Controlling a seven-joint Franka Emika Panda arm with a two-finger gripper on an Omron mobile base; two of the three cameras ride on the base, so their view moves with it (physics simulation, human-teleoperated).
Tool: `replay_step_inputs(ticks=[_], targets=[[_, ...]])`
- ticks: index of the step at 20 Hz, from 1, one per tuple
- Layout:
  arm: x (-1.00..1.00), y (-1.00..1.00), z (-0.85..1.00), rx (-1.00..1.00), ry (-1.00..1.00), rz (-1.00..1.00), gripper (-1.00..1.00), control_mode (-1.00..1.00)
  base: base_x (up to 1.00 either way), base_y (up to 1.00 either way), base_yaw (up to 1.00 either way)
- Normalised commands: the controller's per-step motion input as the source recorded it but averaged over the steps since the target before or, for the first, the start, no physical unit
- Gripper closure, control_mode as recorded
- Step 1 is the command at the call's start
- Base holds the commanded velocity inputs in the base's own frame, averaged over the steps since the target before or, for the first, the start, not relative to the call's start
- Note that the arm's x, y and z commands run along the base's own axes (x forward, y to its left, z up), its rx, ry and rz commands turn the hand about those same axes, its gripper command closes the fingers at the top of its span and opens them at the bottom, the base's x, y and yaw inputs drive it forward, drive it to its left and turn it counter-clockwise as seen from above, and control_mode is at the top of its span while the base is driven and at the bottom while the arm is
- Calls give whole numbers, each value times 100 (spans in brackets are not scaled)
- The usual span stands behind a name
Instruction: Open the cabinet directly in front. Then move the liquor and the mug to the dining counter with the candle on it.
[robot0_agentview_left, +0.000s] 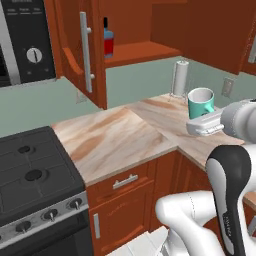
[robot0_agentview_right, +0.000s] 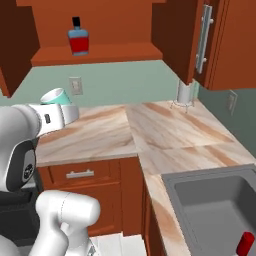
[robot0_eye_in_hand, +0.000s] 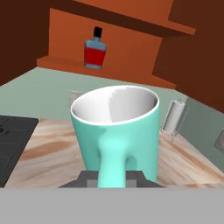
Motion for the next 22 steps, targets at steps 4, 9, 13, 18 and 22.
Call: replay_step_inputs(ticks=[4, 9, 13, 18, 22], targets=[[0, 0, 0, 0, 0, 0, 100, 100, -39, 24, -28], [0, 0, 0, 0, 0, 0, 100, 100, -40, 10, -31], [0, 0, 0, 0, 0, 0, 100, 100, -43, 0, -33], [0, 0, 0, 0, 0, 0, 100, 100, -45, 3, -35], [0, 0, 0, 0, 0, 0, 100, 100, -44, 8, -34]])
